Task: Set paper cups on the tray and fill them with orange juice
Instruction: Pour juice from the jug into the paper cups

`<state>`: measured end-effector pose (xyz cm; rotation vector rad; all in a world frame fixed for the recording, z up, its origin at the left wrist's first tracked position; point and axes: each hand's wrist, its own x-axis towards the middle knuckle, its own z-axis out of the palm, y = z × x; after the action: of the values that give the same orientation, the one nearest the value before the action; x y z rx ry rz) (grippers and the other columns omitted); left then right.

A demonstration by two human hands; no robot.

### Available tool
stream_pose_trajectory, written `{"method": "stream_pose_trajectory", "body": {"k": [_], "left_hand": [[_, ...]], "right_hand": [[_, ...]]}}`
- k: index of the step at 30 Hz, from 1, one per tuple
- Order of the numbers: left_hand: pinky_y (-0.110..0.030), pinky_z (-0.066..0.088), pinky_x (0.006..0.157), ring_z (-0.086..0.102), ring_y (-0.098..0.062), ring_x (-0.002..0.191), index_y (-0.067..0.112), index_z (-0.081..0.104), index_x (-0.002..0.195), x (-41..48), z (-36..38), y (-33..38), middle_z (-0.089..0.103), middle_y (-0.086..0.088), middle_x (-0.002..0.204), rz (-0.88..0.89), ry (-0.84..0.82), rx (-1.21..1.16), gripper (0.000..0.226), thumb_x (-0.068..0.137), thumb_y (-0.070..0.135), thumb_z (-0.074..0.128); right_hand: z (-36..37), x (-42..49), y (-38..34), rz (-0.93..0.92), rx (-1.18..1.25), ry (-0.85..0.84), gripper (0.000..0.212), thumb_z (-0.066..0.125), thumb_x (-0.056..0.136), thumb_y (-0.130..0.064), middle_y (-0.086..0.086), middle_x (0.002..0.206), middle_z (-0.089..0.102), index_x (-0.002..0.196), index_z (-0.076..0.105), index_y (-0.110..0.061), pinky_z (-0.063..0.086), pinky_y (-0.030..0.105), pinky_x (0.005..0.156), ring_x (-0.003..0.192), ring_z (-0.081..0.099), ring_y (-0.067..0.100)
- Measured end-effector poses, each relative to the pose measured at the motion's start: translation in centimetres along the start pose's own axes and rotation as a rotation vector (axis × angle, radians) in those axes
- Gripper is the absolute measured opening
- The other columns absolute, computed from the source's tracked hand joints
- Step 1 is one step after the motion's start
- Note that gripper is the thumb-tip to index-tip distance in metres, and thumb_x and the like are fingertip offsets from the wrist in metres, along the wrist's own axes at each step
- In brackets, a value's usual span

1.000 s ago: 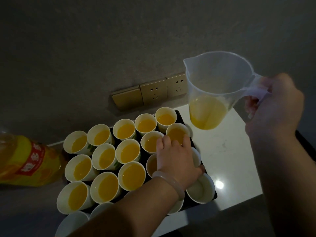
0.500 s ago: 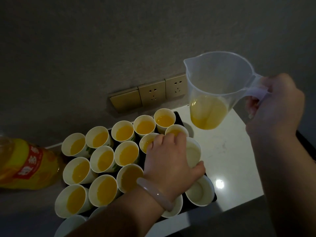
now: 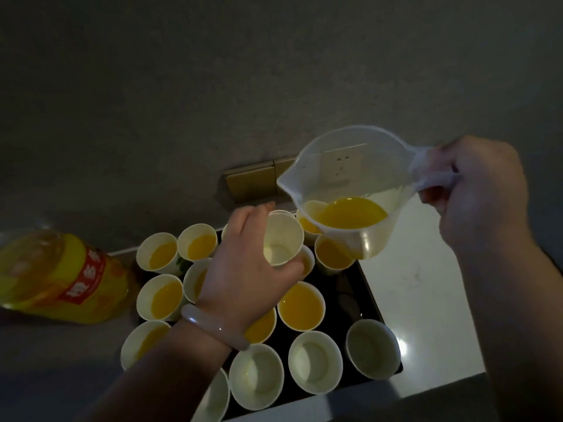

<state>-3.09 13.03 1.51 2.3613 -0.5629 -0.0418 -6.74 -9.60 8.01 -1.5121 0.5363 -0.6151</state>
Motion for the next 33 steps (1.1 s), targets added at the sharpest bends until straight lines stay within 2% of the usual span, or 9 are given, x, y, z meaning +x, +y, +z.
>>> {"method": "stream_pose_trajectory", "body": {"k": [3,5,8,11,14,19,24,30,33], "left_hand": [[-0.004,0.034,0.078,0.04,0.006,0.108,0.03,0.037,0.14,0.0,-0.6,-0.7,0.041,0.015,0.129,-0.023,-0.005,-0.006,0.08,0.071,0.047,0.075],[-0.01,0.035,0.082,0.042,0.002,0.114,0.033,0.034,0.141,-0.2,-0.8,-1.2,0.042,0.014,0.133,-0.034,0.01,-0.002,0.084,0.07,0.048,0.077],[-0.006,0.029,0.081,0.038,0.003,0.118,0.034,0.028,0.144,-0.4,-0.9,-1.6,0.042,0.014,0.137,-0.043,0.009,0.011,0.09,0.07,0.05,0.078],[-0.01,0.027,0.089,0.036,0.001,0.122,0.033,0.028,0.144,-0.5,-0.9,-1.7,0.043,0.014,0.137,-0.031,0.004,0.0,0.092,0.069,0.049,0.079],[-0.016,0.029,0.094,0.036,-0.002,0.123,0.032,0.029,0.144,-0.5,-0.8,-1.6,0.044,0.013,0.136,-0.023,0.003,-0.015,0.092,0.068,0.047,0.078],[-0.027,0.039,0.1,0.04,-0.005,0.122,0.03,0.031,0.144,-0.3,-0.6,-1.5,0.048,0.013,0.133,-0.009,0.012,-0.038,0.091,0.067,0.042,0.079],[-0.037,0.045,0.099,0.043,-0.005,0.121,0.037,0.032,0.14,-0.3,-0.4,-1.4,0.047,0.016,0.132,-0.001,-0.007,-0.076,0.088,0.067,0.044,0.079],[-0.038,0.045,0.098,0.042,-0.002,0.123,0.038,0.031,0.142,-0.1,-0.3,-1.0,0.046,0.023,0.131,-0.003,-0.025,-0.108,0.089,0.067,0.05,0.078],[-0.032,0.044,0.099,0.041,-0.002,0.123,0.036,0.03,0.144,0.0,-0.3,-0.8,0.044,0.024,0.128,-0.005,-0.027,-0.12,0.091,0.067,0.05,0.076]], "right_hand": [[0.7,-0.5,-0.3,-0.109,-0.081,-0.132,0.035,0.051,0.074,0.004,-0.001,0.04,0.047,0.041,0.051,-0.007,0.034,0.018,0.038,0.036,0.043,0.008],[1.3,-0.8,-0.8,-0.135,-0.066,-0.203,0.021,0.049,0.066,-0.004,0.012,0.042,0.037,0.047,0.047,0.005,0.032,0.016,0.04,0.038,0.038,0.016],[2.2,-0.9,-1.4,-0.192,-0.043,-0.276,0.033,0.05,0.058,-0.007,0.033,0.053,0.021,0.063,0.037,0.023,0.024,0.018,0.042,0.045,0.025,0.025],[3.1,-0.7,-2.0,-0.299,-0.205,-0.275,0.038,0.053,0.048,-0.027,0.039,0.055,0.034,0.061,0.05,0.009,0.023,0.032,0.045,0.049,0.029,0.028],[3.6,-0.5,-2.3,-0.396,-0.349,-0.298,0.035,0.05,0.052,-0.028,0.038,0.055,0.041,0.054,0.052,0.007,0.029,0.043,0.043,0.049,0.036,0.04],[4.0,-0.5,-2.9,-0.487,-0.517,-0.277,0.03,0.052,0.059,-0.017,0.031,0.054,0.033,0.058,0.051,0.013,0.019,0.04,0.044,0.052,0.029,0.022],[4.4,-0.4,-3.4,-0.573,-0.637,-0.293,0.028,0.055,0.062,-0.018,0.025,0.05,0.032,0.053,0.052,0.008,0.017,0.037,0.043,0.048,0.027,0.015],[4.8,-0.1,-3.9,-0.647,-0.712,-0.29,0.026,0.057,0.063,-0.019,0.023,0.046,0.035,0.051,0.053,0.004,0.019,0.038,0.042,0.045,0.03,0.028],[4.9,-0.1,-4.0,-0.649,-0.712,-0.293,0.026,0.057,0.062,-0.021,0.023,0.047,0.036,0.052,0.053,0.002,0.02,0.038,0.04,0.045,0.031,0.027]]}}
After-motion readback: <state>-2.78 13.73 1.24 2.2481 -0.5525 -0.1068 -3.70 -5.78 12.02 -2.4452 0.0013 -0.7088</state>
